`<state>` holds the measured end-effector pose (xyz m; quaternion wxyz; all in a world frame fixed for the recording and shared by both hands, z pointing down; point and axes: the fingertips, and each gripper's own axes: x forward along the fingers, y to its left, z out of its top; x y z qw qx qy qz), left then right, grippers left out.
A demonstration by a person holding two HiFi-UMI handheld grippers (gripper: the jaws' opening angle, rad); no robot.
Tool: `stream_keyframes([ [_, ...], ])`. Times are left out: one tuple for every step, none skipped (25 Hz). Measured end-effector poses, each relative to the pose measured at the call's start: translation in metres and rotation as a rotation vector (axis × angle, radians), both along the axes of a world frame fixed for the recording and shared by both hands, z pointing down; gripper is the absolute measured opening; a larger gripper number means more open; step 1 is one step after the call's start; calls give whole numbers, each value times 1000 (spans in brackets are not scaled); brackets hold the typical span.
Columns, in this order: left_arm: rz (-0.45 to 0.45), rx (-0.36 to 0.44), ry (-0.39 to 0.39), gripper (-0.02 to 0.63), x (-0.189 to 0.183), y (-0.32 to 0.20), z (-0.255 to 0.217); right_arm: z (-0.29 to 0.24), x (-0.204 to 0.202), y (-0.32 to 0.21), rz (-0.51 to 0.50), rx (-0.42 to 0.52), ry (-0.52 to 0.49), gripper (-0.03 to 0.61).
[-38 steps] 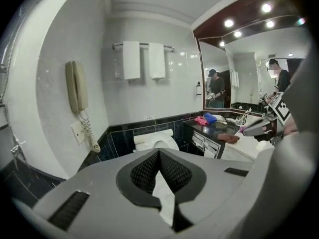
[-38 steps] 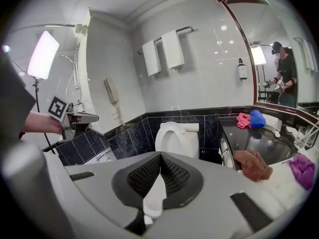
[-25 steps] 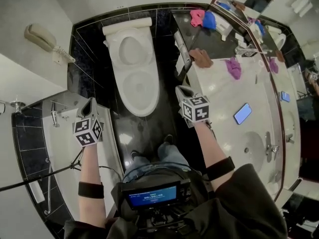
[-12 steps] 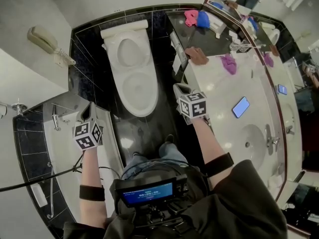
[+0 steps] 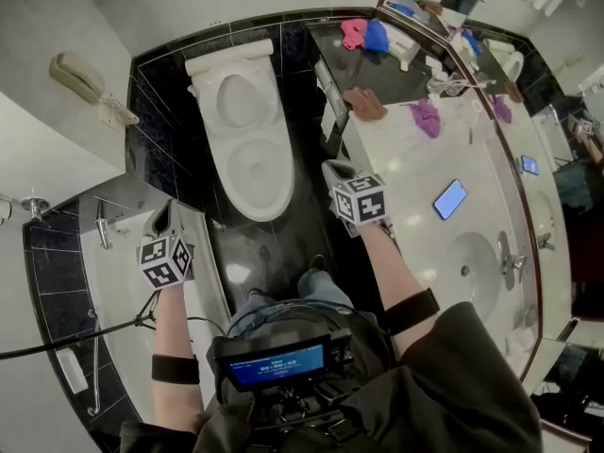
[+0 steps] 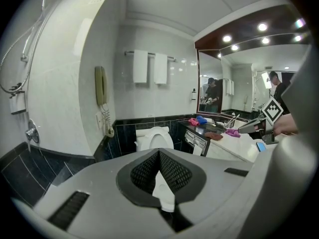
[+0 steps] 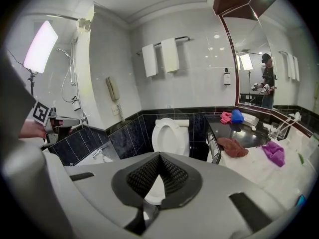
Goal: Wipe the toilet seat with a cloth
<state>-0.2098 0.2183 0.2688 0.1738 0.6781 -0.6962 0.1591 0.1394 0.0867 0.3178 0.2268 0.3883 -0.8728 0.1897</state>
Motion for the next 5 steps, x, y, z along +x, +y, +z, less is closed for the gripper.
stream_keyframes([
  [1, 1, 1, 0, 1, 0, 0, 0, 2, 0, 2, 0, 2, 9],
  [3, 3, 1, 0, 2, -1, -1, 0, 3, 0, 5, 0, 3, 9],
  [5, 5, 1, 0, 2, -2, -2, 0, 4, 0, 8, 0, 4, 9],
  [6, 8, 1, 0, 3, -3, -3, 1, 5, -1, 11, 0, 4, 11],
  [8, 10, 1, 0, 3, -4, -4, 1, 6, -1, 15, 0, 5, 11],
])
